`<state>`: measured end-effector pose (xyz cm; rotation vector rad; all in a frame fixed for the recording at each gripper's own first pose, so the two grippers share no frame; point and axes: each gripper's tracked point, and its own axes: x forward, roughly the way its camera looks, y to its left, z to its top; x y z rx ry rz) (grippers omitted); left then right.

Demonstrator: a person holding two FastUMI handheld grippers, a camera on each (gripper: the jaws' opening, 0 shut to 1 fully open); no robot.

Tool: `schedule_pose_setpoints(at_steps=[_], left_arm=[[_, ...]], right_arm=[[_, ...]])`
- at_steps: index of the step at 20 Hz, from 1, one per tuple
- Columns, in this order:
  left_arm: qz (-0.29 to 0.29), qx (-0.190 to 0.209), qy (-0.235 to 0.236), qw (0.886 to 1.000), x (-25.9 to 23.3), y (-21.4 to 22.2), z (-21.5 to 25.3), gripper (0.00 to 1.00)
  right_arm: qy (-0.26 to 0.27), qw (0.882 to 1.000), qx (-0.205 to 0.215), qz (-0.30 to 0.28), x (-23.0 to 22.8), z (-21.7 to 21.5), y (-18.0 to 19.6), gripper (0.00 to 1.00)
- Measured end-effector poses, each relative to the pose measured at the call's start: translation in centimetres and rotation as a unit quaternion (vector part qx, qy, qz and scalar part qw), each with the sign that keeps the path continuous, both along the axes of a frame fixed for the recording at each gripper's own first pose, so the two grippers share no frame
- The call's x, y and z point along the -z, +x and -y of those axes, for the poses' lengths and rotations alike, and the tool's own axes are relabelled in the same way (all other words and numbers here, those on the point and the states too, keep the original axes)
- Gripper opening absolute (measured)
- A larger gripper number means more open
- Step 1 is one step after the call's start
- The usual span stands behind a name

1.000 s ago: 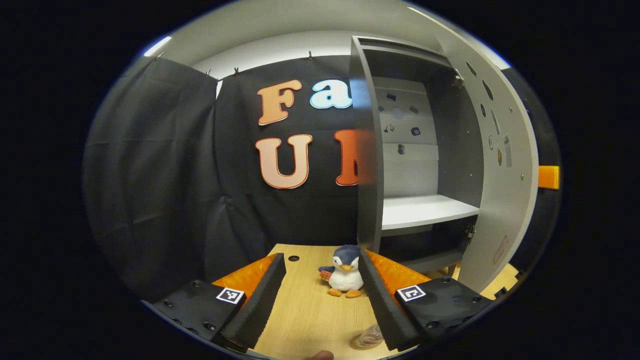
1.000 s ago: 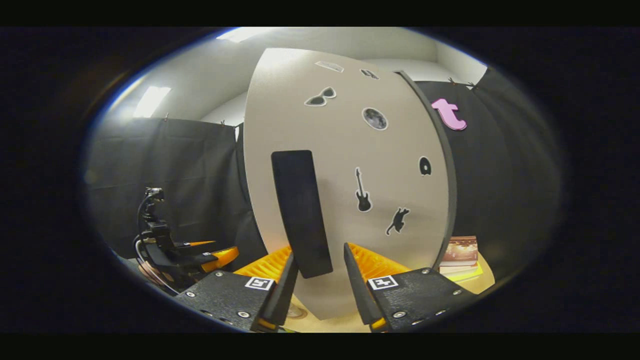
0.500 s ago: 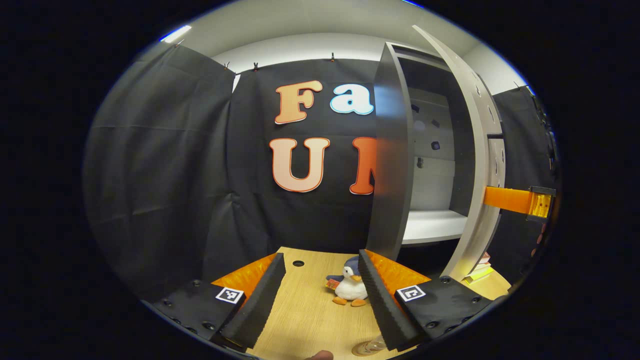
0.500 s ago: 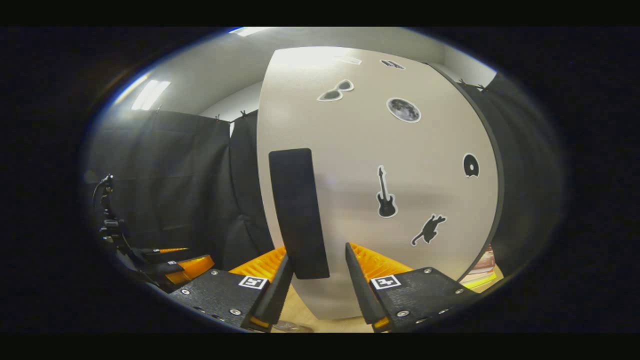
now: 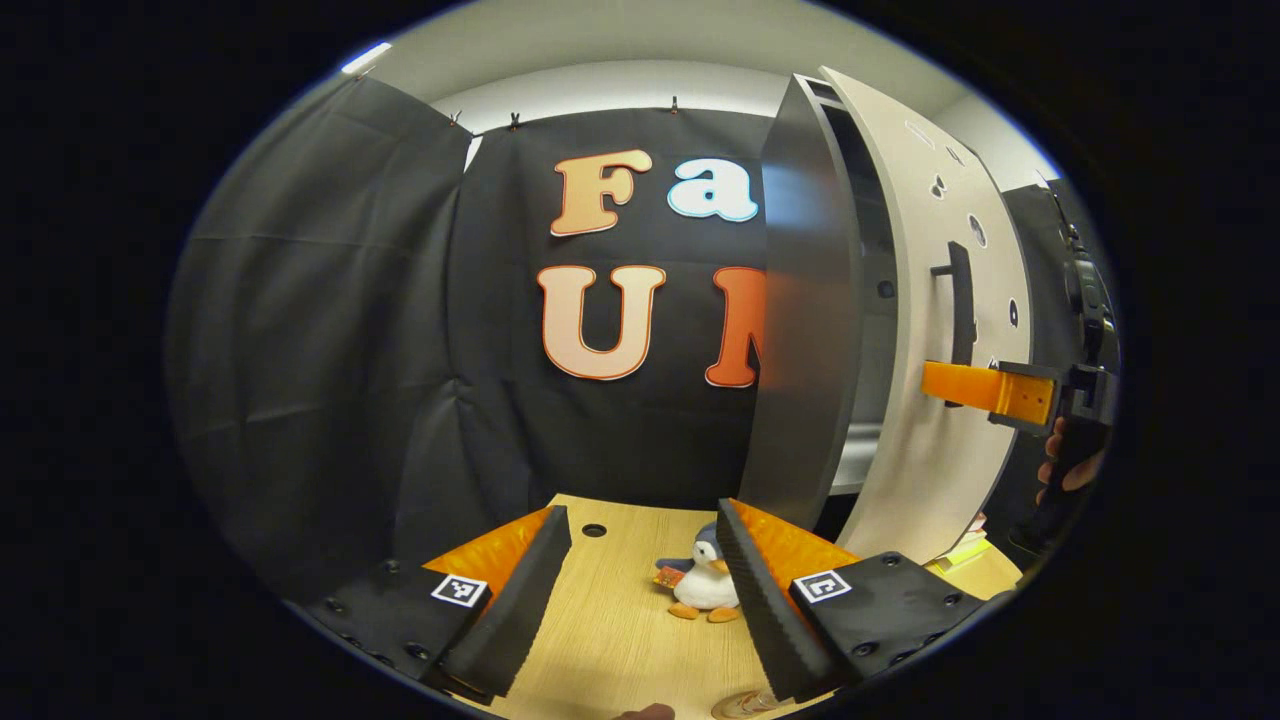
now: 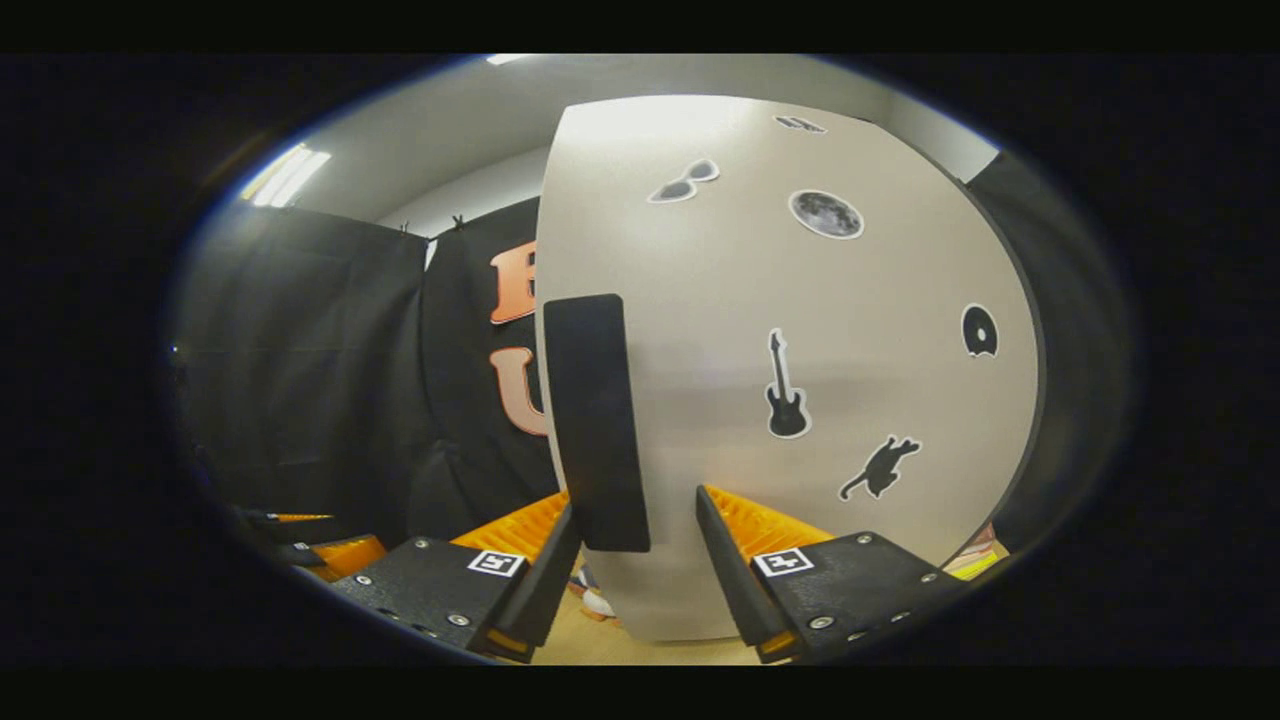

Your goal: Open the cabinet door with the right hand, grasp the bottle in the cabinet with the left hand and place it on the coaster, then close the cabinet door with the right hand.

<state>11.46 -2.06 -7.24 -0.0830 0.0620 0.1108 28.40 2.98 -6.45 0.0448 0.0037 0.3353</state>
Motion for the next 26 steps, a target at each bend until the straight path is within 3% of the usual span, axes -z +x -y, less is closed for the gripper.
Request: schedule_pose_setpoints(at_steps=[10,17,20,26], left_arm=[[-0.008,0.034,-0.009,0.999,0.9,3.5,1.5,0.96],[-0.006,0.028,-0.014,0.999,-0.1,2.4,1.9,0.96],[-0.001,0.025,-0.006,1.0,-1.0,0.9,2.4,0.96],[0.014,0.042,0.015,0.999,-3.4,-3.2,5.4,0.96]], right_arm=[[-0.006,0.999,0.038,-0.001,0.1,-0.1,0.7,0.71],[-0.004,0.999,0.043,-0.009,0.1,0.1,0.6,0.74],[0.004,0.999,0.036,-0.003,-0.9,0.6,-1.5,0.74],[0.0,0.999,0.052,-0.007,-1.6,4.8,-9.5,0.75]])
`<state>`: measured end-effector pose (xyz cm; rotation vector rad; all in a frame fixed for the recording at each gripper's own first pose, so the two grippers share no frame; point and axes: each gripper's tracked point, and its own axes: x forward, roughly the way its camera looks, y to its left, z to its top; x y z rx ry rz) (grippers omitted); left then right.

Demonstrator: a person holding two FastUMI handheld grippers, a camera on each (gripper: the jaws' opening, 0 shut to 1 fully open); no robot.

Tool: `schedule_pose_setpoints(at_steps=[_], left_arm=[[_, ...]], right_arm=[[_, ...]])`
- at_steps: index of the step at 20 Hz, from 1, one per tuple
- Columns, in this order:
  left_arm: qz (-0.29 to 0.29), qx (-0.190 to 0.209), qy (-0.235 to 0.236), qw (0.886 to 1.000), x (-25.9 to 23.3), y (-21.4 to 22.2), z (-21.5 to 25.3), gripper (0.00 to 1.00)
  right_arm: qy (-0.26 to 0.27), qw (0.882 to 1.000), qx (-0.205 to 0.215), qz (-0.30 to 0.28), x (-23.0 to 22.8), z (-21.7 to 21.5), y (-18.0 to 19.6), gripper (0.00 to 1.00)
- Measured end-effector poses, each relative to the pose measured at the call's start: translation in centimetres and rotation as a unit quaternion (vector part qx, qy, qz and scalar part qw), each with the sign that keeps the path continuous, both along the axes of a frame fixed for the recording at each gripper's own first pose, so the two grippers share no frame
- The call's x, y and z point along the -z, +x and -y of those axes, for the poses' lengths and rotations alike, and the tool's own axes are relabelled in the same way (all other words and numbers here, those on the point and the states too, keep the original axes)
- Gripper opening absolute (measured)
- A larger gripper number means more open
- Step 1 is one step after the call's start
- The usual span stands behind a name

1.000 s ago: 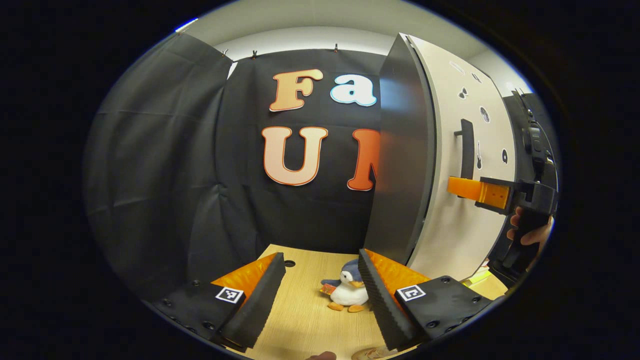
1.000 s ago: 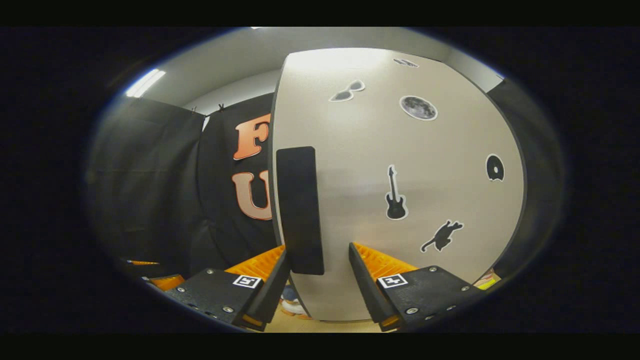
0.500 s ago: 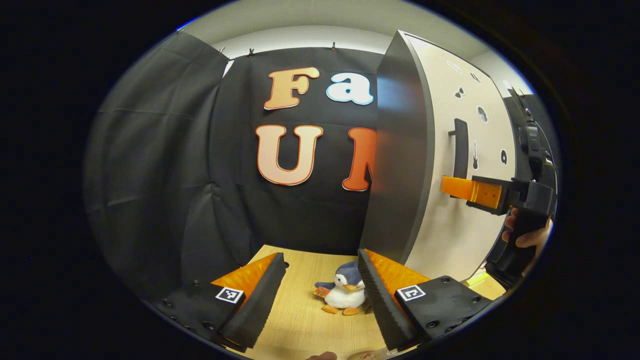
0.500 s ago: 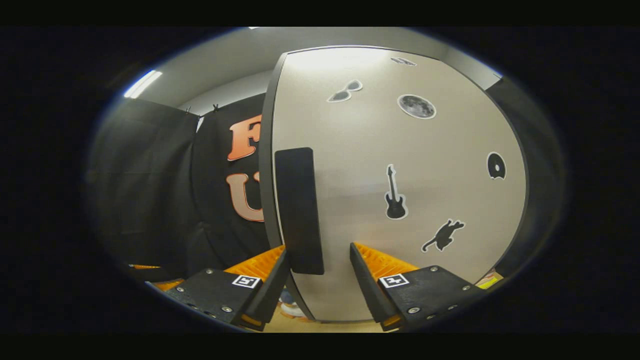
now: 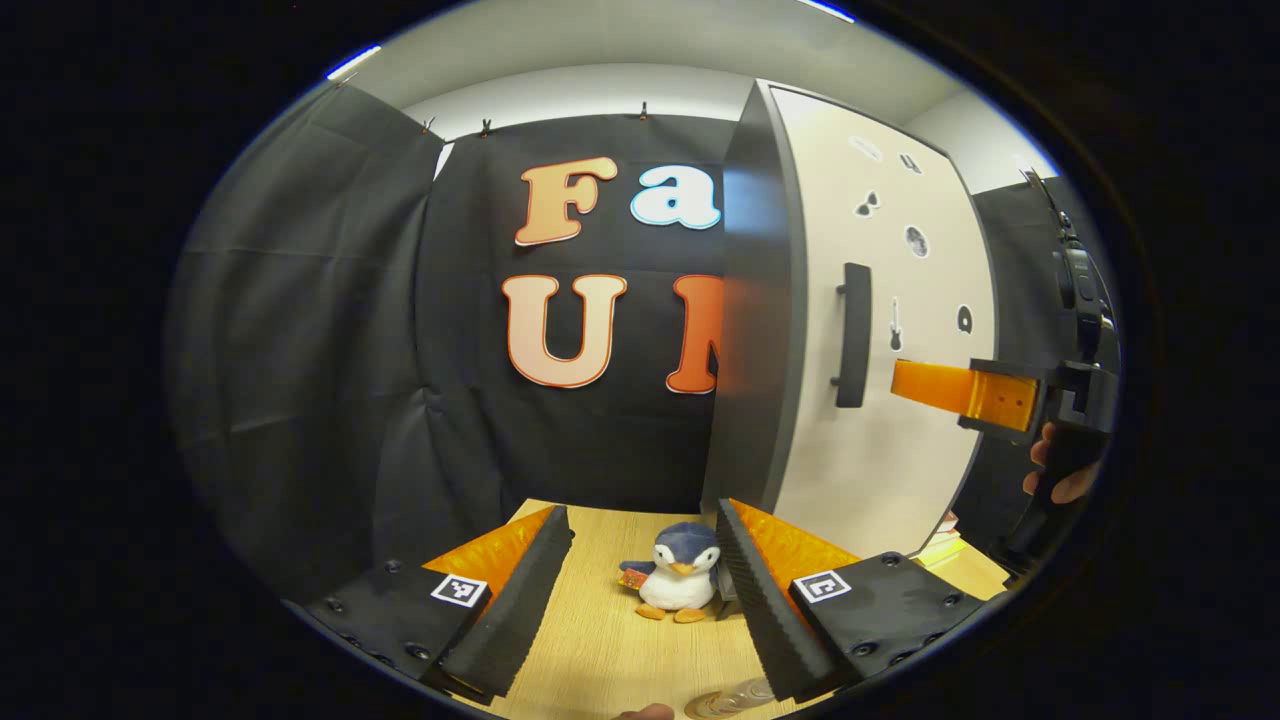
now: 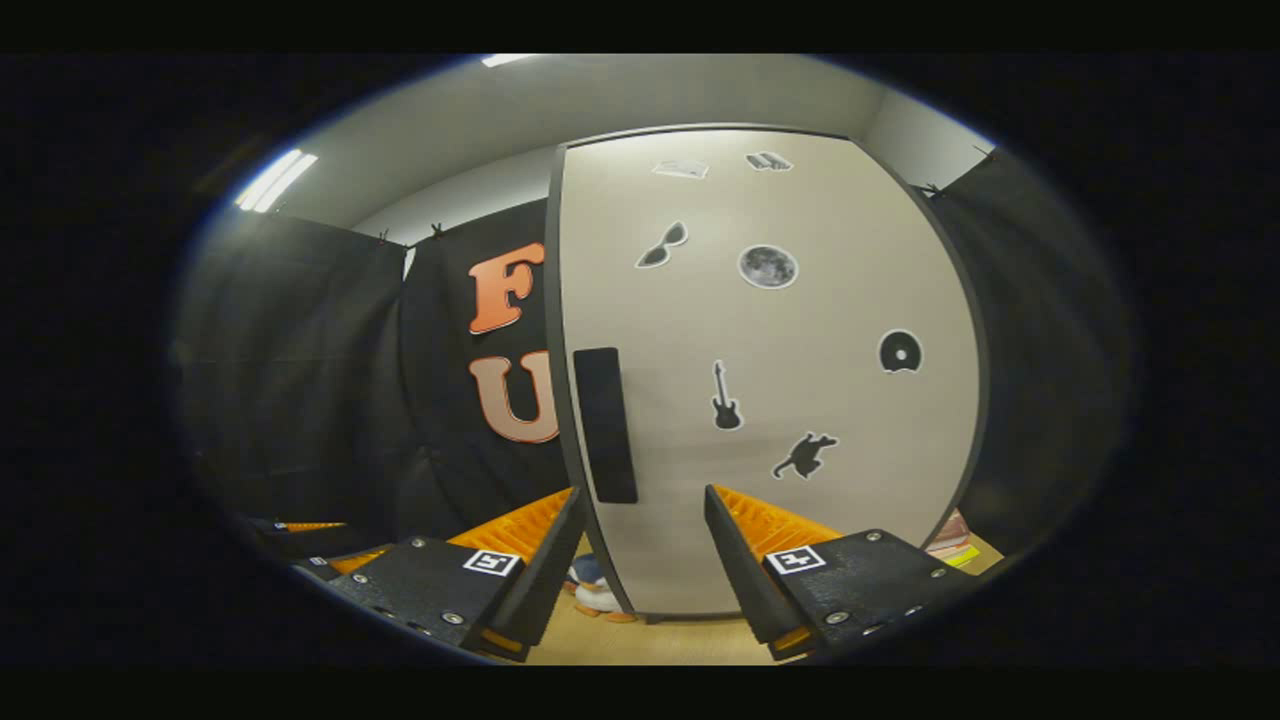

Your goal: Open the cabinet door with the right hand, grasp the bottle in the cabinet with the left hand and place it on the coaster, then close the cabinet door with the right hand.

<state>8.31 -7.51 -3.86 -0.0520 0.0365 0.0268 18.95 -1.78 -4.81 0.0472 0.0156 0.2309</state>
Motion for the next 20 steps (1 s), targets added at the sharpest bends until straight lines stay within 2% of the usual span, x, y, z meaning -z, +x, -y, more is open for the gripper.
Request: schedule_pose_setpoints(at_steps=[2,3,10,14,20], left_arm=[[0.004,0.004,0.005,1.0,-0.7,-1.6,1.2,0.96],[0.007,0.009,0.006,1.0,-1.1,-2.5,2.0,0.96],[0.037,0.018,0.02,0.999,-3.7,-8.6,6.0,0.96],[0.04,0.017,0.021,0.999,-4.1,-10.9,7.3,0.95],[0.042,0.006,0.027,0.999,-4.2,-12.7,7.8,0.95]], right_arm=[[-0.011,1.0,0.013,0.001,-0.2,2.1,-3.3,0.75],[-0.016,1.0,0.022,0.001,-0.1,3.1,-4.9,0.78],[-0.038,0.997,0.062,-0.006,1.2,8.9,-13.8,0.76],[-0.035,0.997,0.071,-0.003,1.0,10.7,-16.6,0.76],[-0.04,0.996,0.074,0.004,0.6,11.8,-18.5,0.76]])
